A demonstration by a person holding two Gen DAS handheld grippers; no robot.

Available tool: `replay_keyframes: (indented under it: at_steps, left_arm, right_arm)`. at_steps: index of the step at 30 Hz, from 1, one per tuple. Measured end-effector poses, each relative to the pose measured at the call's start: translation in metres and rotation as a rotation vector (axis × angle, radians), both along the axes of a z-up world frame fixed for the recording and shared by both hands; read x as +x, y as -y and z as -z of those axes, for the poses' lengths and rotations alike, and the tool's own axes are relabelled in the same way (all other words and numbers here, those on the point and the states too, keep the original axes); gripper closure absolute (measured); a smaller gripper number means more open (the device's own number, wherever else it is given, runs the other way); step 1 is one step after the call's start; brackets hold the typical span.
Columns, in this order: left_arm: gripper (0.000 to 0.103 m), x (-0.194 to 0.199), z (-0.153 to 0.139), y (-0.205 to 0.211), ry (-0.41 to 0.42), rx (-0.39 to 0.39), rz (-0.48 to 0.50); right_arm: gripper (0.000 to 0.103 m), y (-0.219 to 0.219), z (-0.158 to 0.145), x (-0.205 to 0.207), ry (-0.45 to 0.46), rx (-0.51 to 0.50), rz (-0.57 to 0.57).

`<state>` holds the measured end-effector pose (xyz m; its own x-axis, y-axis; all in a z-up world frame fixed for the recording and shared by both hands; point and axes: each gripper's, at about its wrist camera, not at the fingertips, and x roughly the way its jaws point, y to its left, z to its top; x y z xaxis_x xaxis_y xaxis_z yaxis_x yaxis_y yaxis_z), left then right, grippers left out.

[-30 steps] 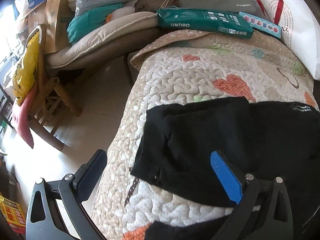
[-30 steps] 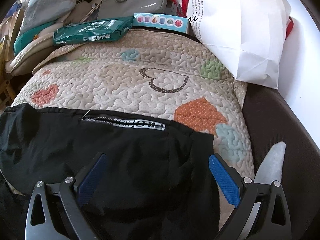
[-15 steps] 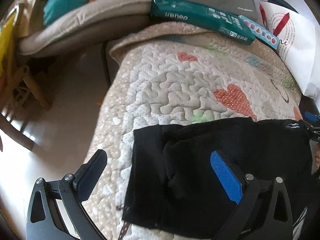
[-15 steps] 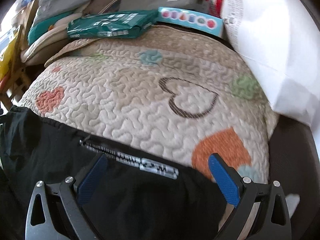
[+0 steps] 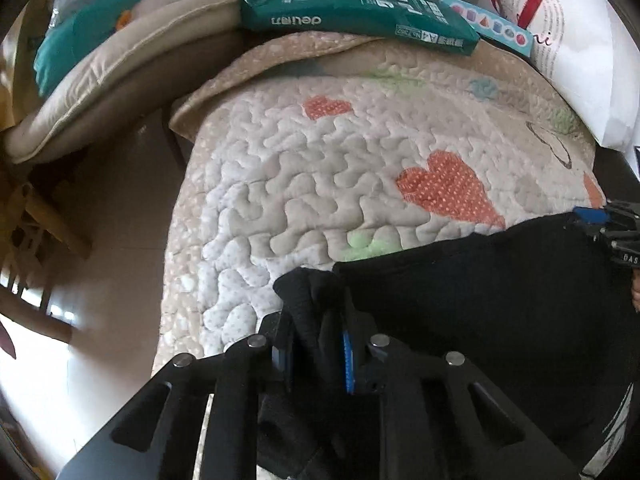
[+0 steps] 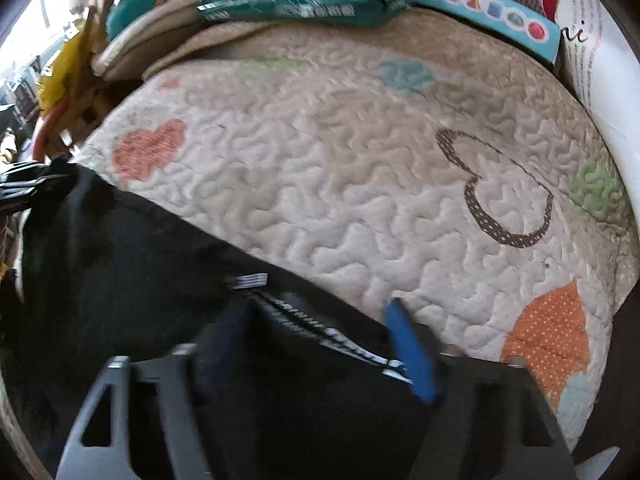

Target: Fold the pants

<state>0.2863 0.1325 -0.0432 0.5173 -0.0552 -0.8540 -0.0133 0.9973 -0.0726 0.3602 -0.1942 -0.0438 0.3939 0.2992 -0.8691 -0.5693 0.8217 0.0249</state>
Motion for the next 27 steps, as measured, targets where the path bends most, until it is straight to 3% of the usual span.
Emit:
replay_keyframes:
  at_steps: [4,7,13,20,27]
  left_arm:
    - [0.087,-0.005,-0.011,0.010,0.036,0.081,0.000]
    - [0.087,-0.015,-0.024,0.016,0.069,0.108,0.006]
    - [0.087,-0.039,-0.065,0.027,0.166,0.152,0.030]
    - [0.087,-0.102,-0.113,0.050,0.300,0.205,0.103]
    - [0.085,-0.181,-0.106,0.062,0.333,0.239,0.141]
  right_arm:
    - [0.084,0.009,-0.016,-0.005,0.010,0.024,0.045]
    - [0.089,0.011,-0.027,-0.015,0.017,0.021,0.047]
    - [0.092,0.024,-0.052,-0.045,0.045,0.035,0.068]
    - [0.094,0.039,-0.087,-0.111,0.083,0.047,0.081]
    - [0.094,0.048,-0.090,-0.198,0.041,0.017,0.049]
